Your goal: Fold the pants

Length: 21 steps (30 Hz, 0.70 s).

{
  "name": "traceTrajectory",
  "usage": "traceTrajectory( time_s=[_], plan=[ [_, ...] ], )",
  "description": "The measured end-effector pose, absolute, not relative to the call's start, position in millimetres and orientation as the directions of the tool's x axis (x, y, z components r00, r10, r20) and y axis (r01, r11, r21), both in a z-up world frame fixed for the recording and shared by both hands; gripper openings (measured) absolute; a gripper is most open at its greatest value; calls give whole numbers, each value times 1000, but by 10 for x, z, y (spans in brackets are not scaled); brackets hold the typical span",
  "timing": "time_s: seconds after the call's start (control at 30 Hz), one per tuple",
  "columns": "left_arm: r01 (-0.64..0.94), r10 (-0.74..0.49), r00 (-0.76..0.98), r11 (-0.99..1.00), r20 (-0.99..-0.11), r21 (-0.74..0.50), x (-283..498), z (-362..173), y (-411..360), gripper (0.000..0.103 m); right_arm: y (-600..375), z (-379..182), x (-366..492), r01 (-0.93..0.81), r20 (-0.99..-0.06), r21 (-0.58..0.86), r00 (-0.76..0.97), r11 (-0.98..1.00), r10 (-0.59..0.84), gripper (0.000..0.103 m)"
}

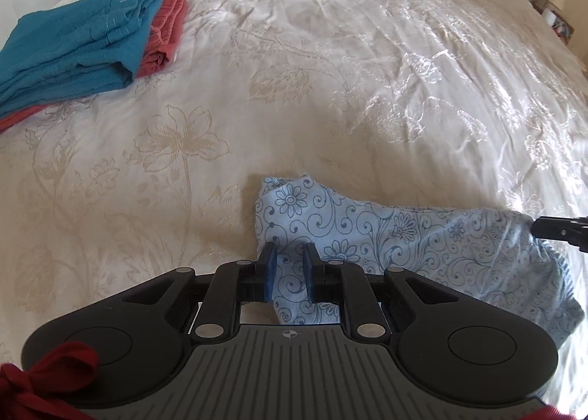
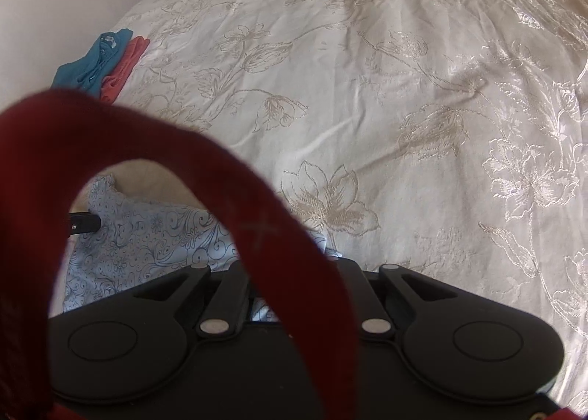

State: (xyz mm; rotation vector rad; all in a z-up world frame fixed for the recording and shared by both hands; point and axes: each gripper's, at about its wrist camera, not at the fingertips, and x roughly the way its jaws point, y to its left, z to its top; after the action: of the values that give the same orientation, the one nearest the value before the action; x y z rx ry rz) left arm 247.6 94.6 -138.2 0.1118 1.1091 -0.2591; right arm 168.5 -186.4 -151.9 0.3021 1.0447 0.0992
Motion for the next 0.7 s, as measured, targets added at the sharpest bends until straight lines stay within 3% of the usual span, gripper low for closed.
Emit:
traceTrajectory(
  time_s=[0.03,0.2,0.37,0.7],
  plan=[
    [251,-159,433,967,-887,-50,2459,-1316,972,17,-1876,-1474,1653,61,-829,296,513,953,224,18],
    [218,-174,490,973,-854,-73,2242,-1024,1084,17,-1920,-1215,1423,65,-785,305,581,950,212,19],
    [233,-151,465,971,-872,-44,1938,-1080,1052,17,-1813,-1075,1144,18,-766,300,600,954,229,19],
    [168,-129,328,983,-936,-77,1442,-1547,1102,17,-1609,-1528,793,17,-869,261,439,965,227,19]
  ],
)
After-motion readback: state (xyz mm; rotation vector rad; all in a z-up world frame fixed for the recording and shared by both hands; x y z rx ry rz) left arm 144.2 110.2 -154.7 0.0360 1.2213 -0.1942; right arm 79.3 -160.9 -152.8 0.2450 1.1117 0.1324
